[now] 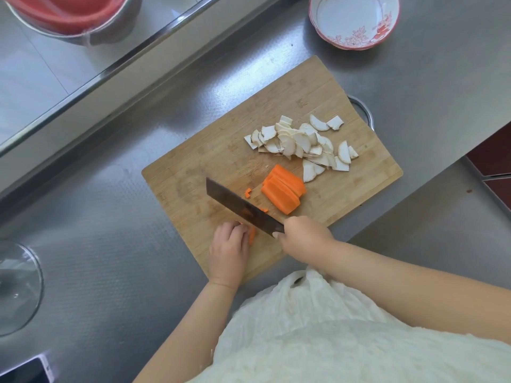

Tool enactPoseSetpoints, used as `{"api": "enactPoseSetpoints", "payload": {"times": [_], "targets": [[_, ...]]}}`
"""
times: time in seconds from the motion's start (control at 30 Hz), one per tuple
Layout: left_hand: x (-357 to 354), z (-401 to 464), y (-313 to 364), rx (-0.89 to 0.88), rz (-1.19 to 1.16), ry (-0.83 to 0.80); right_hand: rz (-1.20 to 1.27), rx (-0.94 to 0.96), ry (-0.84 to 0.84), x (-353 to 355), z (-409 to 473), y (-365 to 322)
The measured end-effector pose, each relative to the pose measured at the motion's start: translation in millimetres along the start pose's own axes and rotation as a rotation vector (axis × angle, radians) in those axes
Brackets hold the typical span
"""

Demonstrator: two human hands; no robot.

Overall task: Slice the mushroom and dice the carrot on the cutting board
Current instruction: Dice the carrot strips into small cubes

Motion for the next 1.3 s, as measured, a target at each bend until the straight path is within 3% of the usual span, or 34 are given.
{"api": "enactPoseSetpoints", "payload": {"times": [0.23,0.47,0.9,1.1,1.3], "targets": [[1.8,-4.7,-1.2,-0.033,0.028,-0.034,-0.109,0.086,0.106,2.1,-19.8,0.0],[0.0,-4.5,-3.7,-0.019,0.028,-0.020,-0.250,0.112,0.033,-3.6,-29.2,-11.7],[2.3,-5.2,-3.0,-0.039,0.034,0.038,-0.264,-0.009,-0.070,-5.0,-20.9,-25.3],[0.3,-5.4,-5.1,-0.037,0.038,0.011,-0.146,-0.023,-0.037,-10.1,-9.2,-10.5],[4.0,-7.5,-0.9,-0.062,0.035,-0.006,0.125,-0.042,-0.015,-6.7,-0.9,5.4]]}}
Point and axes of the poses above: each hand's wrist, its own z-axis towards the middle knuckle, its own x-axis out of the back of the hand, y = z × x, the point moved 6 cm from there along z, towards the middle knuckle, and after that the axes turned 4 degrees about z, right-handed, at the moved point
